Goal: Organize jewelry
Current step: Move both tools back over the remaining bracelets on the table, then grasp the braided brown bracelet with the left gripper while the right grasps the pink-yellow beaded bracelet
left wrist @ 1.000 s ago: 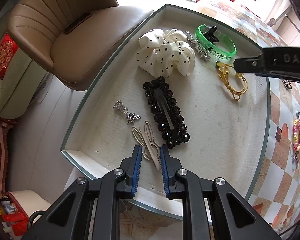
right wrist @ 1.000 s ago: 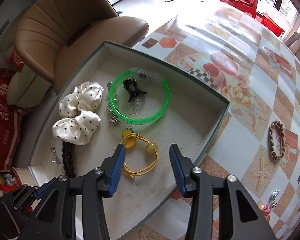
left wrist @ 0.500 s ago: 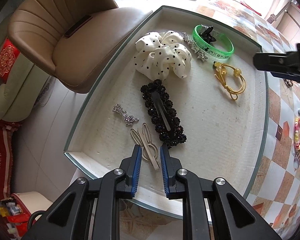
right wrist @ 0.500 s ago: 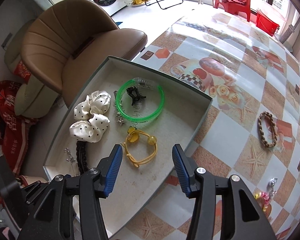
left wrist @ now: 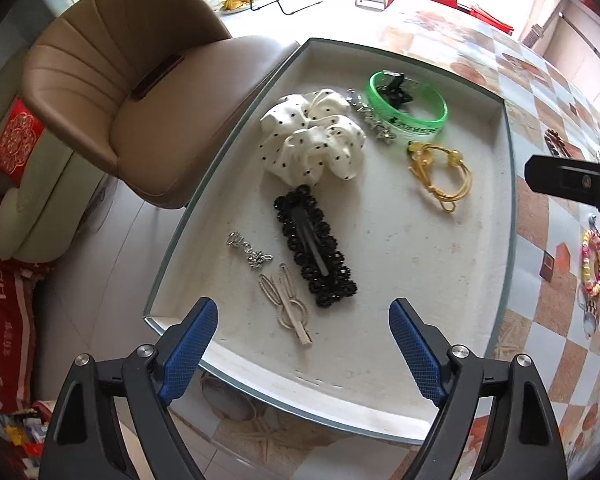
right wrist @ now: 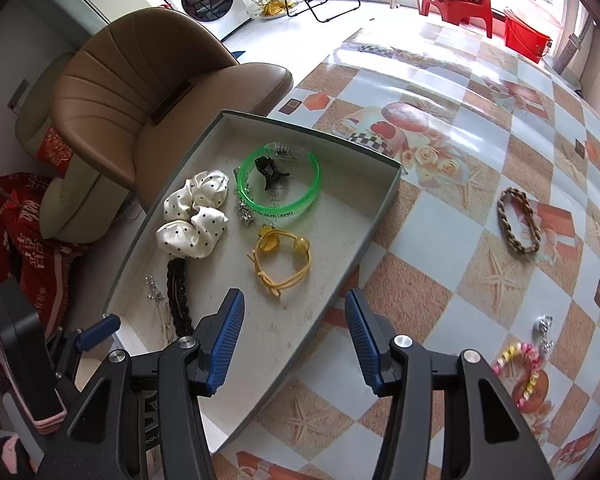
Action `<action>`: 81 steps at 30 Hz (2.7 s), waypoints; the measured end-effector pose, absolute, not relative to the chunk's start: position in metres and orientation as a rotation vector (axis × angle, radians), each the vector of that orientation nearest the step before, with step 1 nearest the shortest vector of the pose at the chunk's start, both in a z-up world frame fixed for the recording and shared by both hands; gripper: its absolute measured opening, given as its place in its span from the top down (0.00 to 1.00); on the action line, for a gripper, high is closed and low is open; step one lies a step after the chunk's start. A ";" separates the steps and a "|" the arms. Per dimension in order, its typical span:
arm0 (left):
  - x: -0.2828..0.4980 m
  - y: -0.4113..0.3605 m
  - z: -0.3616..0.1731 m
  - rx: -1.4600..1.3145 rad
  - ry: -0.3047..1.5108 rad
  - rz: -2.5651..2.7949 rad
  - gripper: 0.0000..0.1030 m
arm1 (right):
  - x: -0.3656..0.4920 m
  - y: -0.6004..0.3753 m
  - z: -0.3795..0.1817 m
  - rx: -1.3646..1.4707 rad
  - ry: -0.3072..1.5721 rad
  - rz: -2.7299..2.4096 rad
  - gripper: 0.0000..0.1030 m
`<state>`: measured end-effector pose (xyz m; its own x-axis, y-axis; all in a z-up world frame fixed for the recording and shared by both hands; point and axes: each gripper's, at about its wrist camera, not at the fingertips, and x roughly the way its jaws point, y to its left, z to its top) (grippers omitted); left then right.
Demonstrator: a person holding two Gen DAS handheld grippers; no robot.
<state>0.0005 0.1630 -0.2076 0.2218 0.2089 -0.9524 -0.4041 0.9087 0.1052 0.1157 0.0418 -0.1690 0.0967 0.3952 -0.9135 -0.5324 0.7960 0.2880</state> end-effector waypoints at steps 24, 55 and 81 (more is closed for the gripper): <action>0.042 0.101 -0.167 -0.052 1.213 0.290 0.00 | 0.118 -0.116 -0.176 0.058 1.362 0.370 0.19; 0.177 -0.003 -0.191 -0.122 1.216 0.112 0.00 | 0.120 -0.154 -0.221 -0.061 1.340 0.149 0.23; 0.260 -0.025 -0.246 -0.102 1.245 0.152 0.20 | 0.114 -0.148 -0.234 -0.204 1.285 0.205 0.38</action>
<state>0.2602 -0.0251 -0.2455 0.3123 0.0594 -0.9481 -0.1710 0.9853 0.0054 0.1141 -0.1480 -0.2340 0.2688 0.0375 -0.9625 -0.2642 0.9638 -0.0362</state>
